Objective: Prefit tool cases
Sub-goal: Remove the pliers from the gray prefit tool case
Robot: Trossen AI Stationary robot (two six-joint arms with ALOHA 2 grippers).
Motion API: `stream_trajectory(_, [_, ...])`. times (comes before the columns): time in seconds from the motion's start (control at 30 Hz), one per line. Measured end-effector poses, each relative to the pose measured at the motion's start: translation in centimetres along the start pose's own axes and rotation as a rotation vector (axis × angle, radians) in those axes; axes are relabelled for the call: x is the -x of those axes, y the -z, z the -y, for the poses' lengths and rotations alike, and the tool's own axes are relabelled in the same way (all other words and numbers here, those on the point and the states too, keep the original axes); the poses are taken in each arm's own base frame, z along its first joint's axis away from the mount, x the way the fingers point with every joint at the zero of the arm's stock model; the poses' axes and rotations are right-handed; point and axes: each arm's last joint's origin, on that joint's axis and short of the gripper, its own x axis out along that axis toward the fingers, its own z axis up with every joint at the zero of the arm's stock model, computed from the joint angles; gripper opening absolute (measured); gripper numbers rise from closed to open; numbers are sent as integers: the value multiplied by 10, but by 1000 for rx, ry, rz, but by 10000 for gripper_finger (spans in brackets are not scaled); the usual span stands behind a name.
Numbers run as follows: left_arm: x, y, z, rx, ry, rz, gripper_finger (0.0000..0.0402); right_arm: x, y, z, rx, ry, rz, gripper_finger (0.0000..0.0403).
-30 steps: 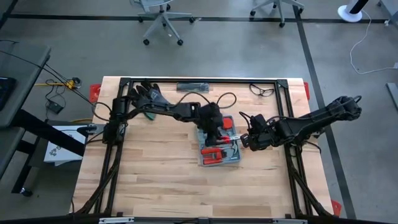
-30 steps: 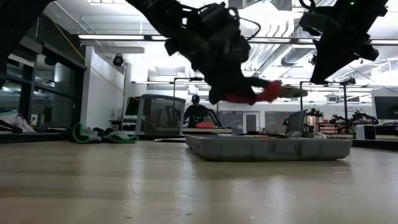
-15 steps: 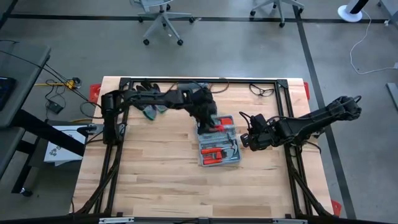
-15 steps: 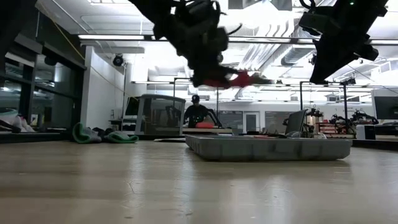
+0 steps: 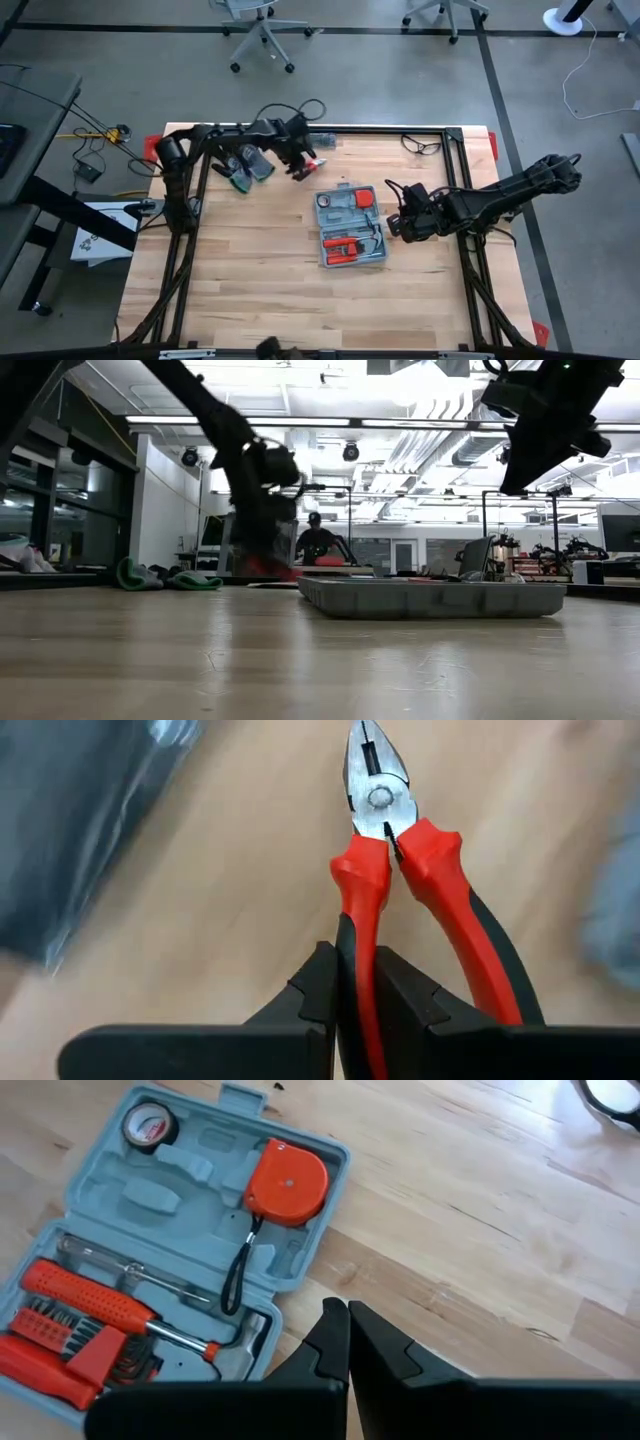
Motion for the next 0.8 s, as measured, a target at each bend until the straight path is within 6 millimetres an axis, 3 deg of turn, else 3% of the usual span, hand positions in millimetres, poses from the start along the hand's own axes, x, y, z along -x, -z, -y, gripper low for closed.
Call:
stream_trajectory(0.13, [-15,22,-3,31,-54,-64,32,0,0,1,1,13,-3,0])
stream_trajectory(0.47, [-17,31,27,-37,10,-104,32,0,2,6,-61,59,-17,0])
stream_trajectory(0.63, [-12,39,35,-21,-83,-164,35,0,1,6,-99,60,-7,0])
stream_trajectory(0.8, [-2,45,35,48,-100,-198,103,0,0,3,-93,31,4,0])
